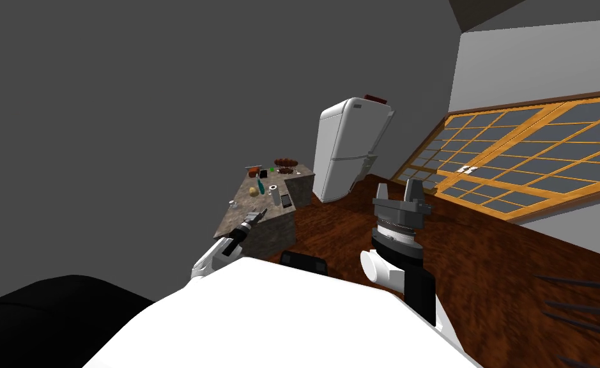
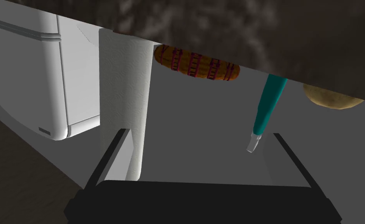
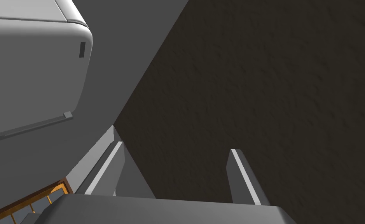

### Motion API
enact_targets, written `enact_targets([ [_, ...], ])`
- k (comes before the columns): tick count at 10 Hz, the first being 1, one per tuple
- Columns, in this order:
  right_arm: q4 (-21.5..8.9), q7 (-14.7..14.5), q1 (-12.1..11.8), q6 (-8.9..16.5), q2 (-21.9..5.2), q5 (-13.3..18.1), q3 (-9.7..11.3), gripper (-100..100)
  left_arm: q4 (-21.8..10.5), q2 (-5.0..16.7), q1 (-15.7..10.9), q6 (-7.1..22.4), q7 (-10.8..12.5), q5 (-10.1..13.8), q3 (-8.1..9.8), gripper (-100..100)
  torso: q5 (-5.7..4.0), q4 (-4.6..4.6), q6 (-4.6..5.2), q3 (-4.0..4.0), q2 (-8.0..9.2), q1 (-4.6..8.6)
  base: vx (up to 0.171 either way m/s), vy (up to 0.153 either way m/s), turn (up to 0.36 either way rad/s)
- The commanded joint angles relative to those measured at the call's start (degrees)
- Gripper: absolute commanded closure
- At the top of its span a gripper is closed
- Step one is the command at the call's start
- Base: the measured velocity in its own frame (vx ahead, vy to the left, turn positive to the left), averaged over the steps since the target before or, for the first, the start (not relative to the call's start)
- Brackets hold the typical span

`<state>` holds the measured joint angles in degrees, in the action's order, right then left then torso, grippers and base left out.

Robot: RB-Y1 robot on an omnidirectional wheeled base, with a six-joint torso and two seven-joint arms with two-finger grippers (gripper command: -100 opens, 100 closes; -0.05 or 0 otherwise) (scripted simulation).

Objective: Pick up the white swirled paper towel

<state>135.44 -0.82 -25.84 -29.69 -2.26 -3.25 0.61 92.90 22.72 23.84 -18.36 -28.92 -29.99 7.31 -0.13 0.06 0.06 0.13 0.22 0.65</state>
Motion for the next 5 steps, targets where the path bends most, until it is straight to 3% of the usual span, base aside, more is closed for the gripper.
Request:
enact_targets([
  [1,0.0,0.0,0.0,0.0,0.0,0.0,0.0,0,-0.21,0.76,0.6,1.63,-0.34,-0.47,-0.01,-100,0.0,0.0,0.0,0.0,0.0,0.0,-0.069,-0.121,-0.017],
  [5,0.0,0.0,0.0,0.0,0.0,0.0,0.0,0,0.78,2.02,3.5,5.65,-1.67,-2.08,0.04,-100,0.02,-0.01,0.01,-0.04,-0.07,-0.08,-0.048,-0.118,-0.031],
])
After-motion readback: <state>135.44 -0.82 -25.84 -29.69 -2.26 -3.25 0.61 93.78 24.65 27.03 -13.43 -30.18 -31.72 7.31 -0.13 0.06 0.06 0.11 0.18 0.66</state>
